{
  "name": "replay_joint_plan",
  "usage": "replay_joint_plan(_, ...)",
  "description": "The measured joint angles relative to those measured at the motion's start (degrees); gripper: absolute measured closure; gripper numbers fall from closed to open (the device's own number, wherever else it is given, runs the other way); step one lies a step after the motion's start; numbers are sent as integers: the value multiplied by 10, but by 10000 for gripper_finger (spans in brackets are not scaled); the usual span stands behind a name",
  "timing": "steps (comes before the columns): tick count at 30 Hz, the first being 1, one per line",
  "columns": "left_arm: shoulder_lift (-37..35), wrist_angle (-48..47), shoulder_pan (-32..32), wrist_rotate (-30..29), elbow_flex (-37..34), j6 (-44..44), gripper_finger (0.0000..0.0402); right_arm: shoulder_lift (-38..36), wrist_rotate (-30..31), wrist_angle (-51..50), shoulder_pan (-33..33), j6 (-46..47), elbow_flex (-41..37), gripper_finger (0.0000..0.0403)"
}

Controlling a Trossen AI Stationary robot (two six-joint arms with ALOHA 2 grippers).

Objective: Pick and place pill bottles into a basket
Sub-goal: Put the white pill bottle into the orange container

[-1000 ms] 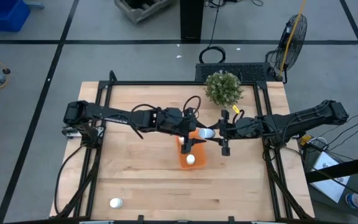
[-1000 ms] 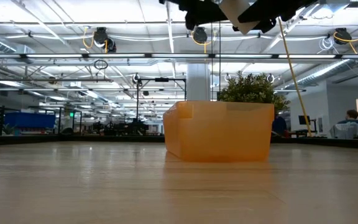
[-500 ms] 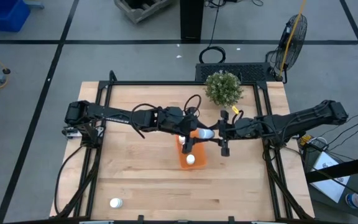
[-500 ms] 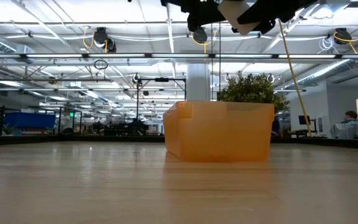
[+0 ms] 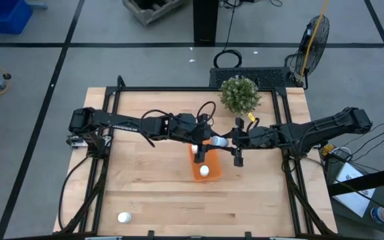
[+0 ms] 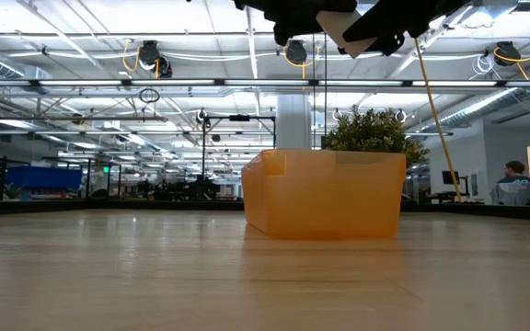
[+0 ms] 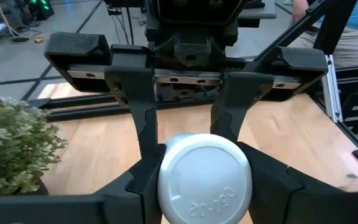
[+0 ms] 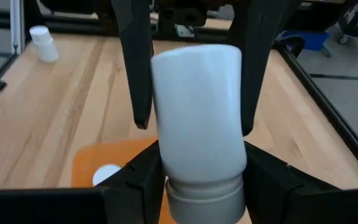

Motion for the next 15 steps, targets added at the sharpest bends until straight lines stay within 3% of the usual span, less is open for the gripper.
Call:
replay_joint_plan(8,-43,-26,6,-46,2,31,229,-17,-1,-17,1,38,0,115)
replay_joint_plan(15,-64,-16,5,-64,2,52,229,-41,27,-49,1,45,-1,118)
